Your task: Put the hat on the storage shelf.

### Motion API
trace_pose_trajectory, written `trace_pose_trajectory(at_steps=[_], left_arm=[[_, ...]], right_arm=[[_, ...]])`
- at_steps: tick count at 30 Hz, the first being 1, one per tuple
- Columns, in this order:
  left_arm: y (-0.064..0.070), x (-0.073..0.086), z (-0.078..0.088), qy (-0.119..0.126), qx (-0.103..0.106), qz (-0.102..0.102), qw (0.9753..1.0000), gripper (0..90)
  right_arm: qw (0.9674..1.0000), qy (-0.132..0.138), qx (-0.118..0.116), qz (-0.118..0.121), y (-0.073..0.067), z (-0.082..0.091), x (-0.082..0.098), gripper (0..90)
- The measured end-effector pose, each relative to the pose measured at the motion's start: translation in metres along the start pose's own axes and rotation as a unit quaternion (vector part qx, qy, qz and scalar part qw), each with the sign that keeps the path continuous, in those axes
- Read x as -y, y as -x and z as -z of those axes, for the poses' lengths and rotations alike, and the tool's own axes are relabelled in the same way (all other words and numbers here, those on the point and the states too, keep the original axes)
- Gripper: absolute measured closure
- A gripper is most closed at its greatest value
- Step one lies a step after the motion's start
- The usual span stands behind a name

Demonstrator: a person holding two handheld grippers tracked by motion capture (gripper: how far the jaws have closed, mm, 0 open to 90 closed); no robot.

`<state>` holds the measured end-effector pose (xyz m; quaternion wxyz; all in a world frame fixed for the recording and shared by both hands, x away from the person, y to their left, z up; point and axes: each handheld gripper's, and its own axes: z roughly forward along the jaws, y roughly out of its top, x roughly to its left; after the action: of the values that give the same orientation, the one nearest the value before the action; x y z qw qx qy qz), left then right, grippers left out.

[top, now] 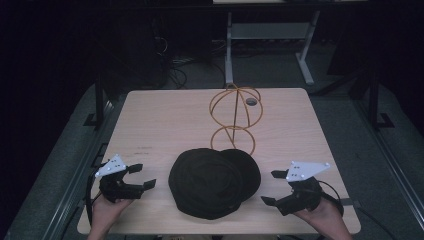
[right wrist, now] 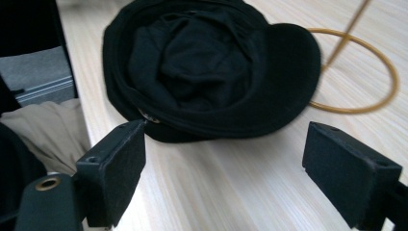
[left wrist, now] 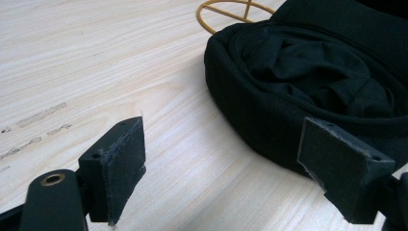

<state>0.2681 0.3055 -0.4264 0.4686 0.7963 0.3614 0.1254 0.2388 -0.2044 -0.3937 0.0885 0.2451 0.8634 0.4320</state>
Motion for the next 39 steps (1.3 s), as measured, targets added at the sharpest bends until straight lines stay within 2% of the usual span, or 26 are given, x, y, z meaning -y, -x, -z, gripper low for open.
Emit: trace_pose_trajectory(at_steps=[10,17,20,21,22,24,26,29,30,31,32,39], left_arm=[[-0.002,0.001,0.001,-0.002,0.000,0.004,1.0000,16.1],[-0.004,0.001,0.004,0.005,0.002,0.005,1.0000,16.1],[-0.006,0.000,0.006,0.009,0.004,0.005,0.9999,16.1],[-0.006,0.000,0.006,0.009,0.004,0.005,0.9999,16.1],[-0.006,0.000,0.007,0.014,0.005,0.010,0.9998,16.1],[-0.007,0.000,0.008,0.013,0.005,0.009,0.9999,16.1],[-0.007,0.001,0.008,0.017,0.005,0.013,0.9998,16.1],[-0.008,0.001,0.009,0.018,0.005,0.015,0.9997,16.1],[-0.009,0.001,0.009,0.019,0.006,0.017,0.9997,16.1],[-0.009,0.001,0.009,0.020,0.006,0.017,0.9996,16.1],[-0.009,0.001,0.010,0.020,0.006,0.017,0.9996,16.1],[-0.011,0.001,0.010,0.022,0.004,0.017,0.9996,16.1]], right_arm=[[0.9991,-0.016,-0.033,0.020,-0.012,-0.018,-0.019,15.4],[0.9962,-0.038,-0.059,0.052,-0.026,-0.040,-0.040,17.3],[0.9937,-0.051,-0.071,0.071,-0.035,-0.054,-0.053,17.7],[0.9937,-0.051,-0.071,0.071,-0.035,-0.054,-0.053,17.7],[0.9921,-0.056,-0.076,0.082,-0.039,-0.061,-0.060,18.6],[0.9915,-0.059,-0.079,0.085,-0.042,-0.064,-0.063,19.0],[0.9890,-0.067,-0.086,0.099,-0.049,-0.074,-0.072,20.0],[0.9878,-0.072,-0.088,0.106,-0.052,-0.079,-0.076,21.0],[0.9862,-0.079,-0.092,0.113,-0.054,-0.085,-0.080,22.8],[0.9860,-0.081,-0.095,0.110,-0.056,-0.086,-0.082,24.3],[0.9842,-0.078,-0.098,0.125,-0.057,-0.090,-0.083,25.1],[0.9799,-0.093,-0.105,0.142,-0.066,-0.108,-0.094,30.1]])
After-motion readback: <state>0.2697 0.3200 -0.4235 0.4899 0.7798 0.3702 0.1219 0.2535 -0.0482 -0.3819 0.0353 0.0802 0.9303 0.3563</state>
